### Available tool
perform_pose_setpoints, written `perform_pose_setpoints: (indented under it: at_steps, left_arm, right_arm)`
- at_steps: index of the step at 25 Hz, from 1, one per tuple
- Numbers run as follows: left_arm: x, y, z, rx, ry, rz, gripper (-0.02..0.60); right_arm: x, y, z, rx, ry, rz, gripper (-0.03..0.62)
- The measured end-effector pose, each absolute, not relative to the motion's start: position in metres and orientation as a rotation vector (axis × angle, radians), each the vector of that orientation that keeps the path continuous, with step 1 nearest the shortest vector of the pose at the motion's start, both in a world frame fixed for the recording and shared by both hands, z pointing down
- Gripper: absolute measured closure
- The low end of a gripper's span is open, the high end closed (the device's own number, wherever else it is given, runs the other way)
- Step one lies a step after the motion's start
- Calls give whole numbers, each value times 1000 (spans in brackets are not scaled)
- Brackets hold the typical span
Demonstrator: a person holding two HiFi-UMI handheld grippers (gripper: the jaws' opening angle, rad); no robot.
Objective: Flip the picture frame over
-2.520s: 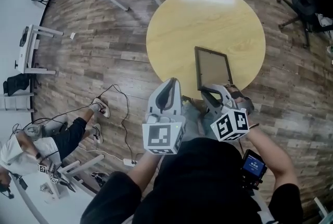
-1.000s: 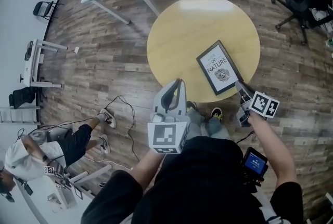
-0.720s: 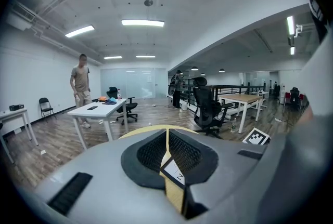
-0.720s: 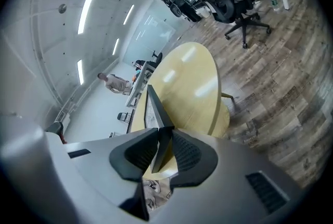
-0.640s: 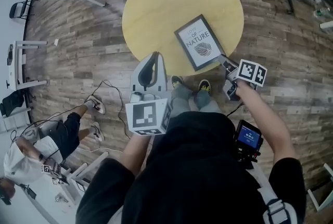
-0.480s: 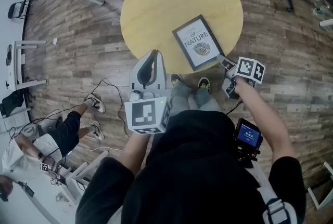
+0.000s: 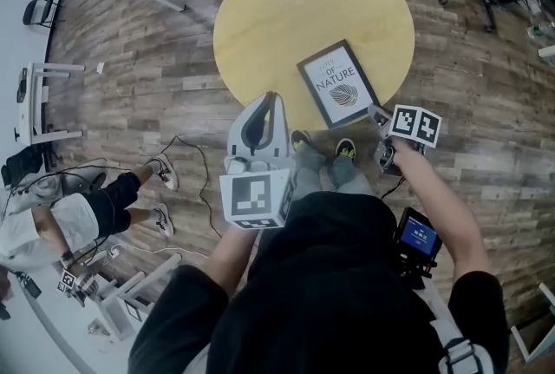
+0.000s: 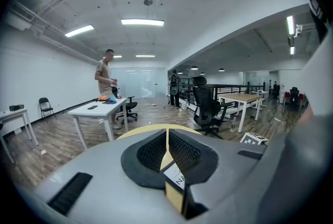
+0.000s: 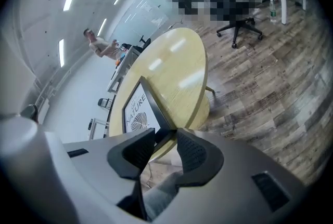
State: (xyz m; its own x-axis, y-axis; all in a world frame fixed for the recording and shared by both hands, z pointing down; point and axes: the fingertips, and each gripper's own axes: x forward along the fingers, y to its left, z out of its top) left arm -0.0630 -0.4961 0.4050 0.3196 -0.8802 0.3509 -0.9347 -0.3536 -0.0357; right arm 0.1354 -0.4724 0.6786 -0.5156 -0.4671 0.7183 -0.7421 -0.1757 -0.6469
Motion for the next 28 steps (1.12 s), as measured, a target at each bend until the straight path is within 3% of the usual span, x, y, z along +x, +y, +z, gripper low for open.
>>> perform_pose_setpoints:
  at_steps: [13, 21, 28]
  left_arm:
    - [-64, -491, 403, 2413, -1679, 418, 548]
    - [-58, -489, 389, 2452, -1676, 364, 548]
    - [-36, -481, 360, 2508, -1667, 278, 548]
  right_arm:
    - [137, -476, 669, 1328, -1873, 1317, 461]
    - [124, -500, 607, 1290, -2057, 996, 461]
    - [116, -512, 495, 1300, -2311, 679, 467]
